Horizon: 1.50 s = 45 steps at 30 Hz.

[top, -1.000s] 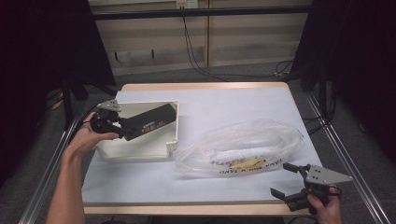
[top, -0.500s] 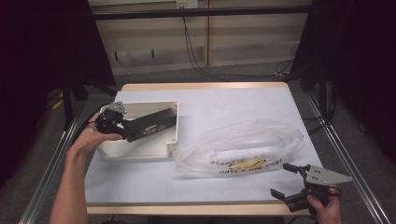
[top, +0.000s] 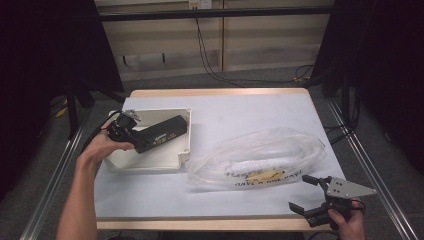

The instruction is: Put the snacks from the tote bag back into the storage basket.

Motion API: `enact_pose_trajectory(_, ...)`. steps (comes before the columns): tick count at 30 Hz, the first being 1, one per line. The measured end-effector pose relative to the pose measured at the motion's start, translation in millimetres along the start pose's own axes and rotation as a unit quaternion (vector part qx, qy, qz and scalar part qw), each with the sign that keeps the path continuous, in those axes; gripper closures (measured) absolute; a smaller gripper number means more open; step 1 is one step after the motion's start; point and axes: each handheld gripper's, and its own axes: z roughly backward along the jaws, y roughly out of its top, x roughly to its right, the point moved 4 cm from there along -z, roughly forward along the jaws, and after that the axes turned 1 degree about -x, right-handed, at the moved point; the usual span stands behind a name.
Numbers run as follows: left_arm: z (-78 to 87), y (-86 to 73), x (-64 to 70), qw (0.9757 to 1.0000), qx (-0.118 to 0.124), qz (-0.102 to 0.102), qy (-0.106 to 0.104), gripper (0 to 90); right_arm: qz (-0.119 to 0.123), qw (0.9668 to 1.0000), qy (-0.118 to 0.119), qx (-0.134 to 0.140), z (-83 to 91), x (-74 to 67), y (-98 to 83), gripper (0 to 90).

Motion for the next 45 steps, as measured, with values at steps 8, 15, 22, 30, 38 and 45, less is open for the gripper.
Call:
enact_pose_trajectory(8, -6.7, 3.6, -8.3, 0.9989, -0.034, 0.019, 0.024, 36.3, 0.001, 1.0000, -0.004, -0.001, -1.0, 1.0, -0.1, 0.5)
enact_pose_trajectory(15, -14.3, 10.6, -16.3, 0.9960, -0.036, 0.066, 0.048, 27.5, 0.000, 1.0000, -0.003, -0.001, -0.9, 1.6, -0.4, 0.5)
enact_pose_trajectory(22, -23.4, 15.8, -16.5, 0.9963, -0.034, 0.062, 0.048, 25.1, 0.001, 1.0000, -0.001, -0.001, -0.4, 1.5, -0.7, 0.4)
enact_pose_trajectory(30, -34.9, 19.1, -17.7, 0.9954, -0.032, 0.073, 0.054, 19.6, -0.003, 1.0000, -0.002, -0.001, -0.6, 2.7, -1.2, 0.4)
enact_pose_trajectory(38, -32.0, 17.3, -20.9, 0.9956, -0.003, 0.081, 0.047, 11.1, -0.005, 1.0000, -0.003, 0.001, -0.5, 6.7, -2.1, 0.4)
enact_pose_trajectory(45, -18.4, 17.7, -19.1, 0.9933, 0.038, 0.088, 0.066, 5.3, -0.007, 1.0000, -0.004, 0.004, 2.3, 8.0, -2.2, 0.4)
